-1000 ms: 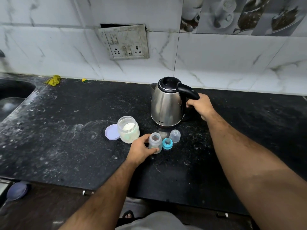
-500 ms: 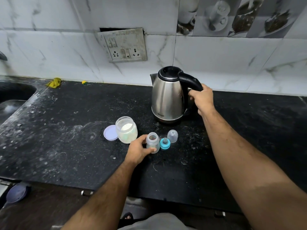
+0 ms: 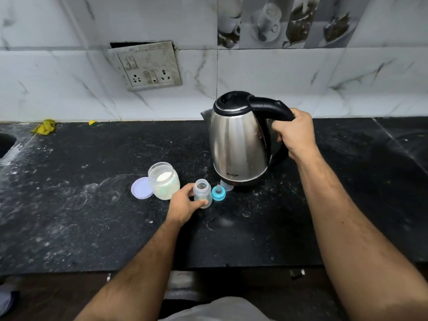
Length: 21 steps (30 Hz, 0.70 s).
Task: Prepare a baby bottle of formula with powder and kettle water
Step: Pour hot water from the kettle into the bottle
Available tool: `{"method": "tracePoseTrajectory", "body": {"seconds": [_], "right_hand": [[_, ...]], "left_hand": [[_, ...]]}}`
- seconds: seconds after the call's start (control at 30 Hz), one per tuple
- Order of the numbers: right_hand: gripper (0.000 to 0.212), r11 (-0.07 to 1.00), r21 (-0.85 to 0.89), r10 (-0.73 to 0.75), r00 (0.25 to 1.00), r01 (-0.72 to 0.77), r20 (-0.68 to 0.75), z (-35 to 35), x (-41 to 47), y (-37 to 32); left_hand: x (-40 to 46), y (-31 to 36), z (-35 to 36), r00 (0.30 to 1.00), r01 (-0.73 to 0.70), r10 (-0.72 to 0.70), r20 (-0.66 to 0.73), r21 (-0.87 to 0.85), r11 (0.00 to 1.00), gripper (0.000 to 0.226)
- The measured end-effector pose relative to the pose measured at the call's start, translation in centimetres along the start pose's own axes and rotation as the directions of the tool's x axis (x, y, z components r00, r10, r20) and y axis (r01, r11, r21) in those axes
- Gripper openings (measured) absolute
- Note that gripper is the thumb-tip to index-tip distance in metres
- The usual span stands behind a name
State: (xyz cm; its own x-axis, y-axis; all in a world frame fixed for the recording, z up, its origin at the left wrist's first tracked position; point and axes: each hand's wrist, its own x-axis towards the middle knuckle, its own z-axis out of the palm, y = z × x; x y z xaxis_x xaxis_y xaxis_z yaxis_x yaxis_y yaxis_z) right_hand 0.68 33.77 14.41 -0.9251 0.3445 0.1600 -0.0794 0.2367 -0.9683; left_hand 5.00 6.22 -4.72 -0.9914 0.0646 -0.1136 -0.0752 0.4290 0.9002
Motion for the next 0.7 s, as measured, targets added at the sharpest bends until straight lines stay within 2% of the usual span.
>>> {"method": "tracePoseTrajectory", "body": {"seconds": [0.13, 0.4, 0.7], "right_hand": [[0.008, 0.997, -0.073, -0.009, 1.0, 0.007, -0.026, -1.0, -2.8, 0.1], [0.01, 0.949, -0.316, 0.019, 0.997, 0.006, 0.078, -0.9, -7.4, 0.1], [0.01, 0.905, -0.425, 0.083, 0.988, -0.018, 0.134, -0.1, -9.9, -0.6]], "left_hand": [[-0.3, -0.1, -0.6, 0.999, -0.005, 0.005, 0.039, -0.002, 1.0, 0.046], [-1.8, -1.0, -3.2, 0.997, -0.014, 0.013, 0.074, 0.025, 1.0, 0.045], [-3.0, -0.8, -4.6, 0.991, -0.04, 0.035, 0.126, 0.042, 0.998, 0.048]]}}
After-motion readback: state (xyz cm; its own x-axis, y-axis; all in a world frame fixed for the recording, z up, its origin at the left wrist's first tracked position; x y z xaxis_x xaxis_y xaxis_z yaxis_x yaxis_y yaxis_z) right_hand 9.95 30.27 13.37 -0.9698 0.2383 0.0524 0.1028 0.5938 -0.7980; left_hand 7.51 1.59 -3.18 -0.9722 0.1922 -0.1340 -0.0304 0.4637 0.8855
